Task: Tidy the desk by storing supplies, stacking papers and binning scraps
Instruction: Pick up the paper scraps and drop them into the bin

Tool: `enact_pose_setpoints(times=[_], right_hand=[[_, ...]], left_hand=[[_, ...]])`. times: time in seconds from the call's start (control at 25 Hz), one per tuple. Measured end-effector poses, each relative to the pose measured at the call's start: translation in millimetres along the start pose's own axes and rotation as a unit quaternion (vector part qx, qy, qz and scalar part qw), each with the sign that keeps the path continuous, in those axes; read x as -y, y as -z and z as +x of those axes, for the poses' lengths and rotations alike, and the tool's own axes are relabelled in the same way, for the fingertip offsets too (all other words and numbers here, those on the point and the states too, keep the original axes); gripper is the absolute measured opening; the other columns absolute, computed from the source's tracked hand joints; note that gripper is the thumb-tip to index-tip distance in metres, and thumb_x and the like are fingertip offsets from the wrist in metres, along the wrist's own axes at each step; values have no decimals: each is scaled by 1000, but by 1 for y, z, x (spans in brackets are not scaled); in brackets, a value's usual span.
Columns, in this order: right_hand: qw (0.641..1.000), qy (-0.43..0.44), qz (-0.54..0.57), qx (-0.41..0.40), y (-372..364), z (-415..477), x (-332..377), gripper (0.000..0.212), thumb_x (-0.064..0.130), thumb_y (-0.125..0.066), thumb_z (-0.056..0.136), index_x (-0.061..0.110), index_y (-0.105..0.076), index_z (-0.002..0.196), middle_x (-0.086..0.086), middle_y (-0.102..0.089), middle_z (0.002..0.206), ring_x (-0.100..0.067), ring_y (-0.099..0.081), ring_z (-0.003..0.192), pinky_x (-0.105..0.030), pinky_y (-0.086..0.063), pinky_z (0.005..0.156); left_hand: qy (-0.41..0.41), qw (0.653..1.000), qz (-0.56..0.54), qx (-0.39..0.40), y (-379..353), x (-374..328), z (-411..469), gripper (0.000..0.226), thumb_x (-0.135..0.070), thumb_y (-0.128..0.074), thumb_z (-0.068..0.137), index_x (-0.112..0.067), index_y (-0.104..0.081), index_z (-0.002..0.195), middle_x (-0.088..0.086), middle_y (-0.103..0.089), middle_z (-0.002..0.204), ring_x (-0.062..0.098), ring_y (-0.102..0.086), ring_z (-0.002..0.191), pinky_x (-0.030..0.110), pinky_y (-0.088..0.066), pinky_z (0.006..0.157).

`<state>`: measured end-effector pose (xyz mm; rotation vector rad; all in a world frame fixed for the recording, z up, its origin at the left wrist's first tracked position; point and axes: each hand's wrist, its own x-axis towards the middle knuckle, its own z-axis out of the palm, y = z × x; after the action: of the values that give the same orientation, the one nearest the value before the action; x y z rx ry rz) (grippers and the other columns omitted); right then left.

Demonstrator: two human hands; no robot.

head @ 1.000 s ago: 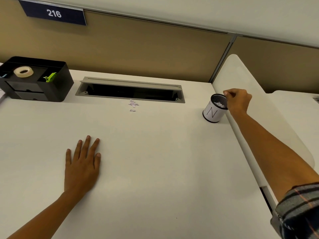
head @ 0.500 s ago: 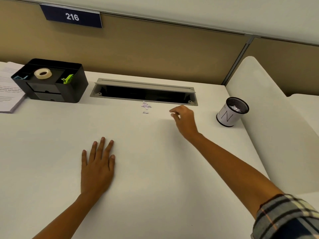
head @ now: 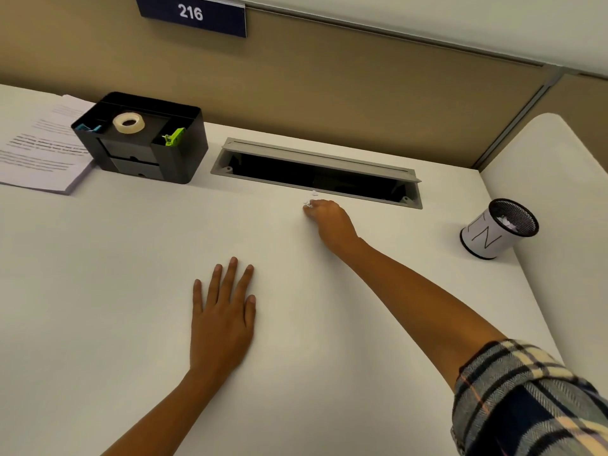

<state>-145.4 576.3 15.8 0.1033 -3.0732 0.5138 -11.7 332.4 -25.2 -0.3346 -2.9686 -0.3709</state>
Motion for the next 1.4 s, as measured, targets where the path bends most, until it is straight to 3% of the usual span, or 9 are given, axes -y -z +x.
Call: enact_pose_setpoints(times=[0.12, 0.24, 0.4, 0.52, 0.72, 0.88, 1.0, 1.2, 1.4], right_hand=[[997, -14, -75, -26, 3, 1, 9, 21, -4, -43, 89, -6, -63, 98, -24, -61, 102, -38, -58, 97, -42, -47, 79], [993, -64, -100, -3, 8, 7, 11, 17, 0, -51, 90, -3, -64, 102, -19, -64, 100, -31, -61, 92, -34, -48, 79], [984, -145, 55, -83, 9, -1, -7, 9, 4, -66, 82, 2, -70, 90, -12, -68, 92, -22, -62, 84, -26, -51, 78], [947, -206, 182, -165, 27, -24, -24, 5, 5, -71, 77, 3, -70, 81, -5, -64, 80, -13, -56, 72, -21, -48, 71], [895, -249, 228, -291, 84, -57, -63, 9, 10, -75, 75, 6, -70, 81, -2, -65, 73, -4, -53, 55, 2, -37, 50], [848, -290, 184, -403, 141, -75, -100, 9, 9, -70, 77, 6, -70, 86, -2, -67, 79, -10, -58, 65, -4, -39, 54], [812, -331, 125, -464, 169, -91, -131, 8, 6, -67, 80, 6, -69, 88, -7, -69, 85, -12, -56, 70, -22, -53, 66], [812, -431, 67, -388, 186, -117, -164, 22, -9, -52, 86, -2, -71, 94, -19, -66, 102, -25, -54, 90, -23, -43, 78], [834, -431, 41, -344, 182, -123, -170, 16, 3, -64, 84, 2, -73, 97, -18, -70, 100, -32, -63, 97, -36, -52, 87]], left_hand=[[-3, 1000, -1, -3, 1, 0, 0, 53, -39, -19, 95, -31, -20, 148, -4, -15, 157, 18, -11, 145, 45, -8, 117], [-4, 1000, -6, -4, 1, 0, 0, 53, -39, -18, 95, -30, -22, 148, -3, -17, 157, 18, -12, 145, 46, -8, 117], [-5, 1000, -10, -3, 2, -1, 0, 53, -39, -18, 95, -29, -23, 148, -2, -18, 157, 19, -13, 145, 47, -10, 117], [-6, 1000, -6, -1, 2, -1, 0, 54, -40, -17, 95, -29, -22, 148, -2, -18, 157, 19, -13, 145, 48, -10, 117], [-10, 1000, 1, 1, 0, 0, 0, 55, -40, -16, 95, -29, -21, 148, -2, -17, 157, 19, -13, 145, 48, -10, 117], [-8, 1000, 0, 2, -2, 1, -1, 56, -41, -14, 94, -28, -20, 148, -2, -17, 157, 19, -13, 145, 48, -9, 117], [-7, 1000, -4, 2, -1, 0, 0, 56, -42, -13, 94, -28, -21, 148, -2, -18, 156, 19, -13, 145, 47, -8, 117], [-9, 1000, -4, 4, 0, 0, -1, 57, -43, -13, 94, -27, -22, 148, -1, -18, 156, 19, -13, 145, 47, -8, 117], [-11, 1000, -10, 4, 0, 0, 0, 58, -43, -13, 94, -26, -22, 148, 0, -18, 156, 19, -13, 145, 47, -8, 117]])
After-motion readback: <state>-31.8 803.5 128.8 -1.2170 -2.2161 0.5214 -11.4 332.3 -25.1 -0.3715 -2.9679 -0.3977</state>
